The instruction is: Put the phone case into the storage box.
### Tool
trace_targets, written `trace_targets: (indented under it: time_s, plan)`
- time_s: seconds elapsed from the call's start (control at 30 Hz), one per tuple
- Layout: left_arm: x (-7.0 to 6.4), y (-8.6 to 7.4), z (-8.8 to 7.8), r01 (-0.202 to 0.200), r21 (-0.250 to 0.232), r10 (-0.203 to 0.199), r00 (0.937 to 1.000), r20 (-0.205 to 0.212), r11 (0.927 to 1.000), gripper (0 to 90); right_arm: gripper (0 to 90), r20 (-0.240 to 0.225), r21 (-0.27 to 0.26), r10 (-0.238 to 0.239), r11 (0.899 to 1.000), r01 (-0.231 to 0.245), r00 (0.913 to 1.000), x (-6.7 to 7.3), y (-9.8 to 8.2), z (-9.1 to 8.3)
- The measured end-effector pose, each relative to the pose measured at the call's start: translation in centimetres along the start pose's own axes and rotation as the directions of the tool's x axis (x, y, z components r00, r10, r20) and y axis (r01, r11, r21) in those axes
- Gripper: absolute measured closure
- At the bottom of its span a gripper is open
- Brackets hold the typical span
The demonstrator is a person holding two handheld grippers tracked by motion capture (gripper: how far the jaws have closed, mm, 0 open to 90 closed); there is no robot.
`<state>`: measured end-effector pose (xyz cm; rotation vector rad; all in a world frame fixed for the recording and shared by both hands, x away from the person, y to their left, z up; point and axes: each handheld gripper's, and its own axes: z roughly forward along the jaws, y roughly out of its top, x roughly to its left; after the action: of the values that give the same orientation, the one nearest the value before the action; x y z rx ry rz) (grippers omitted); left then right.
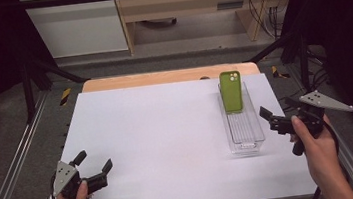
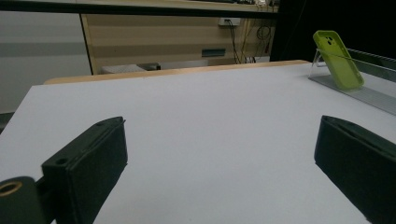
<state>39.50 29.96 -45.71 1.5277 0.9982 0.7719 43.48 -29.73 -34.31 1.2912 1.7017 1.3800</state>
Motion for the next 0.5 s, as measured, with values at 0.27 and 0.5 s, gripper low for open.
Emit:
trace_targets:
  time_s: [0.27, 0.5]
  plan:
    - [-0.4, -0.2, -0.5, -0.018, 0.005, 0.018, 0.9998, 0.011, 0.9998, 2.1, 3.3, 0.003, -0.012, 0.010, 1.000, -0.010, 0.9999, -0.4, -0.7, -0.8]
    - [-0.2, -0.2, -0.6, -0.015, 0.004, 0.015, 0.9999, 0.006, 0.9999, 2.1, 3.3, 0.009, -0.024, 0.003, 1.000, -0.003, 1.0000, -0.4, -1.2, -1.6]
